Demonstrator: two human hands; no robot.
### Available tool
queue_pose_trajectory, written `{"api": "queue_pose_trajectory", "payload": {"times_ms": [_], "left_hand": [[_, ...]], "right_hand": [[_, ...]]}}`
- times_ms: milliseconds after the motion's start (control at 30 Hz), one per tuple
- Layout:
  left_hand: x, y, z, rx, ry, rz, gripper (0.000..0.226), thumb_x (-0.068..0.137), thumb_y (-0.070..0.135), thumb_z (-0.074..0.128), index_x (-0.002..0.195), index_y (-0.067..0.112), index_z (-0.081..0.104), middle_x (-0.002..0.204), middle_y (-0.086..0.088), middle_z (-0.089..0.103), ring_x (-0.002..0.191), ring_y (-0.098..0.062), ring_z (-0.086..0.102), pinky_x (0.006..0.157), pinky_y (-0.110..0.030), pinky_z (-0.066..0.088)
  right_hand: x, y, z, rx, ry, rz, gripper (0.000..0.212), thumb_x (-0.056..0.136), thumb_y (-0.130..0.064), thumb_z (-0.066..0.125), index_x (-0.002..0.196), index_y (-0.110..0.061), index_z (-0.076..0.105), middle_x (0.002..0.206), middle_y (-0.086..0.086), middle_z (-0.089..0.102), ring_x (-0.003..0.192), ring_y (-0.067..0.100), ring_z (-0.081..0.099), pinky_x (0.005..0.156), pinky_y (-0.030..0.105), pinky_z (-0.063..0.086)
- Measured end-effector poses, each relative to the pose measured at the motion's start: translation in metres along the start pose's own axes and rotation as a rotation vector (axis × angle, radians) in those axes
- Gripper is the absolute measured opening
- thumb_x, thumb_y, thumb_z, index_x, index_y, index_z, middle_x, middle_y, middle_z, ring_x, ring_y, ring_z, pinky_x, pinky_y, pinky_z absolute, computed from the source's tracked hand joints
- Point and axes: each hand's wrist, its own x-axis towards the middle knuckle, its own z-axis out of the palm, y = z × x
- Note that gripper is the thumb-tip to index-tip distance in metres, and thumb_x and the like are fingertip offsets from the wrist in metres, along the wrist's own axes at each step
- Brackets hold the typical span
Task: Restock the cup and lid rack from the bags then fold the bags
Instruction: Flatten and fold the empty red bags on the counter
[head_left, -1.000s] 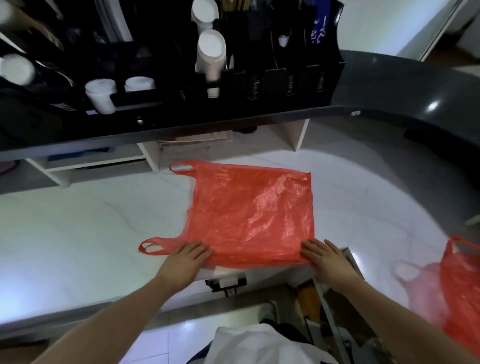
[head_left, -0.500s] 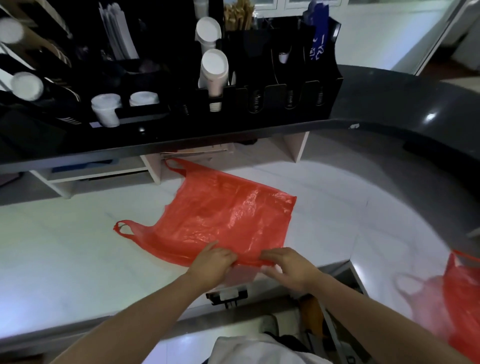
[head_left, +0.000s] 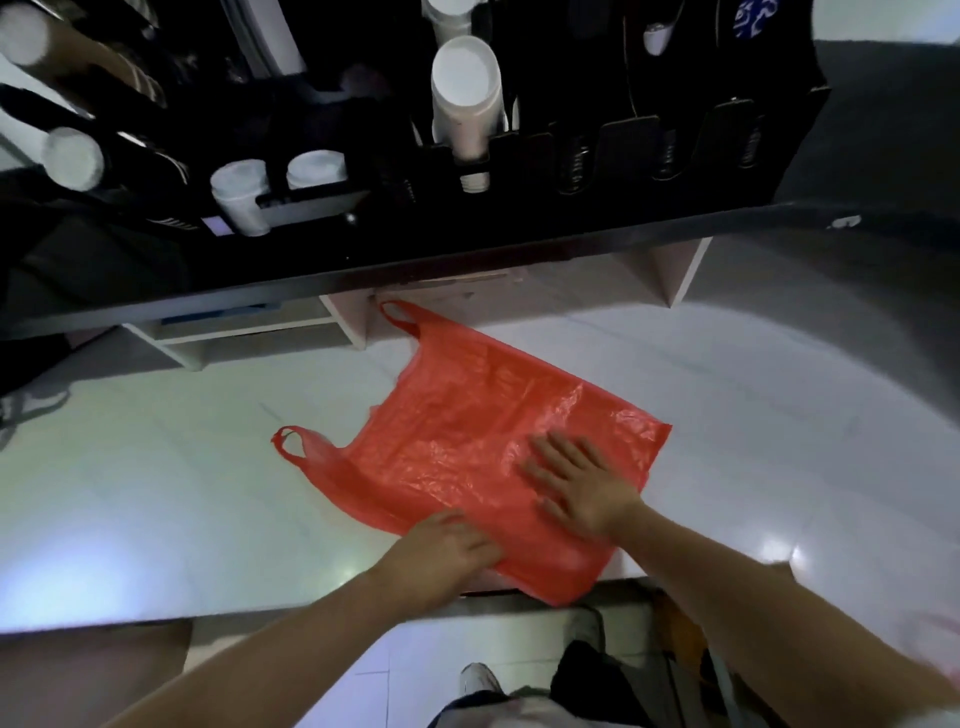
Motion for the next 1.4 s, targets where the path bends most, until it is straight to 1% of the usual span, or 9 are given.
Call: {"api": "queue_pose_trajectory", "payload": {"times_ms": [167,300,400,500,633,767,867,1100,1400], "left_hand": [[0.026,-0.014,-0.034,0.017,-0.003,-0.041,0.042,0.077,0.011,0.075,0.114,0.030,0.069,0.104,0.012,0.071,0.088,-0.015,0.068,0.081,-0.028,0.053],[0.073,-0.024,-0.067,-0.018,-0.142,0.046,0.035,0.095,0.021,0.047,0.126,0.027,0.061,0.129,0.007,0.060,0.111,-0.021,0.058,0.094,-0.037,0.045],[0.112,-0.027,-0.085,-0.063,-0.203,0.086,0.039,0.095,0.024,0.047,0.132,0.023,0.060,0.145,0.005,0.052,0.128,-0.021,0.048,0.105,-0.038,0.040],[0.152,-0.030,-0.091,-0.043,-0.363,0.088,0.043,0.098,0.024,0.048,0.141,0.023,0.055,0.158,0.001,0.040,0.147,-0.023,0.029,0.121,-0.036,0.023],[0.211,-0.036,-0.079,0.005,-0.573,0.097,0.039,0.102,0.026,0.046,0.139,0.020,0.056,0.167,-0.006,0.021,0.155,-0.024,0.006,0.123,-0.030,0.000],[0.243,-0.038,-0.060,-0.033,-0.609,0.101,0.032,0.102,0.024,0.049,0.127,0.008,0.062,0.145,-0.013,0.052,0.135,-0.030,0.044,0.111,-0.037,0.034],[0.249,-0.043,-0.044,-0.147,-0.509,0.004,0.020,0.100,0.023,0.051,0.109,0.011,0.063,0.120,-0.011,0.064,0.110,-0.031,0.059,0.093,-0.040,0.047],[0.257,-0.051,-0.026,-0.168,-0.388,-0.089,0.018,0.099,0.031,0.055,0.096,0.014,0.061,0.102,-0.003,0.063,0.096,-0.025,0.060,0.083,-0.039,0.049],[0.264,-0.057,-0.008,-0.194,-0.248,-0.097,0.019,0.100,0.035,0.056,0.102,0.019,0.066,0.103,0.003,0.062,0.104,-0.019,0.055,0.084,-0.039,0.050]], "right_hand": [[-0.005,-0.007,0.016,0.063,-0.062,-0.049,0.058,0.104,-0.059,0.009,0.159,-0.042,0.000,0.167,-0.008,-0.015,0.153,0.020,-0.021,0.124,0.046,-0.010],[-0.022,0.022,-0.009,0.148,0.265,0.131,0.052,0.102,-0.041,0.036,0.147,-0.020,0.051,0.160,0.007,0.037,0.150,0.031,0.030,0.123,0.048,0.017],[-0.048,0.061,-0.011,0.166,0.210,0.389,0.052,0.104,-0.040,0.035,0.152,-0.022,0.042,0.165,0.005,0.025,0.154,0.030,0.019,0.125,0.050,0.011],[-0.069,0.088,-0.004,0.205,0.021,0.267,0.062,0.101,-0.028,0.045,0.159,-0.027,0.024,0.166,-0.001,-0.001,0.156,0.024,0.001,0.125,0.040,0.002],[-0.075,0.099,-0.006,0.291,0.032,0.143,0.065,0.094,-0.021,0.052,0.156,-0.029,0.033,0.165,-0.007,0.012,0.154,0.013,0.010,0.125,0.033,0.007],[-0.088,0.097,-0.011,0.816,0.197,0.358,0.038,0.103,-0.040,0.045,0.138,-0.055,0.049,0.141,-0.038,0.046,0.125,-0.016,0.046,0.103,0.003,0.030],[-0.096,0.101,-0.010,0.886,0.404,0.567,0.033,0.106,-0.029,0.044,0.134,-0.039,0.059,0.134,-0.034,0.053,0.120,-0.018,0.048,0.102,0.005,0.034],[-0.088,0.097,-0.016,0.920,0.454,0.607,0.050,0.094,-0.072,0.042,0.116,-0.037,0.069,0.123,-0.026,0.059,0.112,-0.013,0.054,0.093,0.012,0.043],[-0.075,0.106,-0.014,0.911,0.405,0.753,0.021,0.097,-0.033,0.064,0.077,-0.026,0.068,0.113,-0.016,0.058,0.098,-0.007,0.057,0.075,0.004,0.042]]}}
